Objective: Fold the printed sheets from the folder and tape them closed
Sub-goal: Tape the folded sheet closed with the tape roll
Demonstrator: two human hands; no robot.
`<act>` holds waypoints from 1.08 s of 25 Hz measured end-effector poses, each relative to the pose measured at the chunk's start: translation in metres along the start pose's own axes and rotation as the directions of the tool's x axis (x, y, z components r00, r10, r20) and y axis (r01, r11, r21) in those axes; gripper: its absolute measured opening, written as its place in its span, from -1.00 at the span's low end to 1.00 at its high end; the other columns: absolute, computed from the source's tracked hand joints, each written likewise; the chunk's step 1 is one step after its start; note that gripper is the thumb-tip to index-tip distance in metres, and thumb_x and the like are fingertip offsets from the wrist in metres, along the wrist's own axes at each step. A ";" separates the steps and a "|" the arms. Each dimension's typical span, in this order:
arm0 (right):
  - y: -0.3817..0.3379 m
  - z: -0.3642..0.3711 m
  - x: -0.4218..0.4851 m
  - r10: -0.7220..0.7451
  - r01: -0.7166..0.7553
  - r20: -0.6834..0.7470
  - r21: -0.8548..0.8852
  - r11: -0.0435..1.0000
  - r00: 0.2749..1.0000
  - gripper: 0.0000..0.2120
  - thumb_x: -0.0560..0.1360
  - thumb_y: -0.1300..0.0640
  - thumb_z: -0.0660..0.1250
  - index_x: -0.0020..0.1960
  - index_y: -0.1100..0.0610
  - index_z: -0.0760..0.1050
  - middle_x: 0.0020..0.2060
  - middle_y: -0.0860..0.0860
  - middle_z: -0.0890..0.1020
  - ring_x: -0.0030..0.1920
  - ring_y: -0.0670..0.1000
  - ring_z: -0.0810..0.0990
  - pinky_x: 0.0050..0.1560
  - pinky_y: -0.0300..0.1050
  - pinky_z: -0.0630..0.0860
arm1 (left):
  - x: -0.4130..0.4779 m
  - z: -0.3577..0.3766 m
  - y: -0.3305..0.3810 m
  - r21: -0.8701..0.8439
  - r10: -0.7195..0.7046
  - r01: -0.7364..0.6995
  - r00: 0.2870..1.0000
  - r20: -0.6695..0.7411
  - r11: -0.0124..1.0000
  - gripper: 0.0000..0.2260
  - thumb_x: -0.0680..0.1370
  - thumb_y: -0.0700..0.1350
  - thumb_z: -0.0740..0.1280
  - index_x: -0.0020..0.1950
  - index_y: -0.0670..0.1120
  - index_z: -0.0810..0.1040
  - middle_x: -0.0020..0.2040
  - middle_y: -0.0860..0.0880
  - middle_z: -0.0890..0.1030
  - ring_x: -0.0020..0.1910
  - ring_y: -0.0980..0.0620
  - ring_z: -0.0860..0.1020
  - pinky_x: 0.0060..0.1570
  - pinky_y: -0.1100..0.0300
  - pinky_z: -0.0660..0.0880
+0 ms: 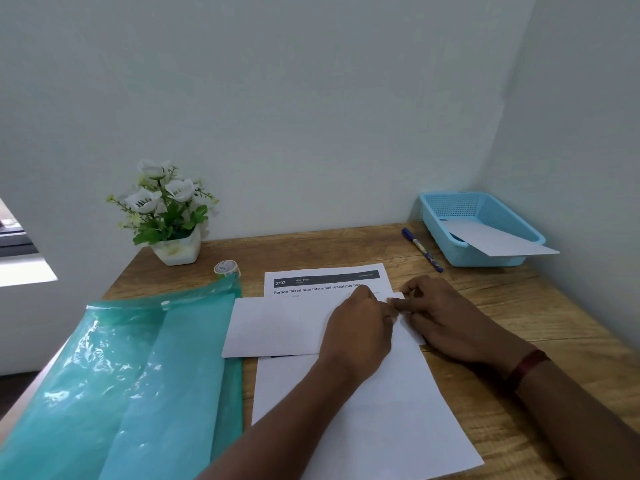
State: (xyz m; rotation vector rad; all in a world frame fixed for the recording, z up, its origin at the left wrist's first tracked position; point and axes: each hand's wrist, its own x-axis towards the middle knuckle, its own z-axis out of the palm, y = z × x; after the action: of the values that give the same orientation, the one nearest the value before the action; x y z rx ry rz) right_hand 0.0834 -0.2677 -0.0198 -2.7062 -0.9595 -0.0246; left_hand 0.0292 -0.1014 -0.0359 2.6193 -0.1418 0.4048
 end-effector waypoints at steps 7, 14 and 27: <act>-0.018 0.000 -0.009 0.048 -0.024 0.075 -0.300 0.954 0.996 -0.49 0.63 -0.14 -0.11 0.54 -0.06 0.12 0.49 -0.01 0.18 0.44 0.01 0.20 0.33 0.00 0.30 | 0.002 0.003 -0.006 -0.060 -0.028 0.028 1.000 -0.005 0.998 -0.78 0.62 -0.04 0.27 0.22 0.05 0.63 0.03 -0.03 0.55 0.02 0.02 0.49 -0.04 0.27 0.34; -0.023 -0.001 -0.014 0.113 -0.067 0.114 -0.346 0.936 0.987 -0.33 0.55 -0.26 -0.31 0.56 0.02 0.02 0.55 -0.01 0.06 0.51 -0.01 0.11 0.37 0.02 0.24 | 0.000 0.002 -0.003 -0.052 -0.021 0.021 1.000 -0.006 0.998 -0.76 0.63 -0.07 0.27 0.27 0.02 0.60 0.11 -0.06 0.53 0.05 -0.01 0.50 0.04 0.23 0.41; -0.016 0.000 -0.014 0.031 -0.007 0.094 -0.253 0.967 0.995 -0.50 0.61 -0.24 -0.07 0.51 -0.15 0.20 0.55 -0.02 0.15 0.50 0.02 0.15 0.38 0.08 0.31 | 0.002 -0.004 -0.006 -0.101 -0.075 0.074 0.997 -0.002 0.992 -0.73 0.60 -0.07 0.32 0.29 -0.05 0.59 0.17 -0.06 0.53 0.17 0.02 0.48 0.11 0.31 0.30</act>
State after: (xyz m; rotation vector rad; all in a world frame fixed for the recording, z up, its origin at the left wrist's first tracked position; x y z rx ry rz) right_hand 0.0626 -0.2644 -0.0170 -2.9744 -1.0205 -0.0118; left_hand 0.0312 -0.0947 -0.0345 2.5155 -0.0610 0.3691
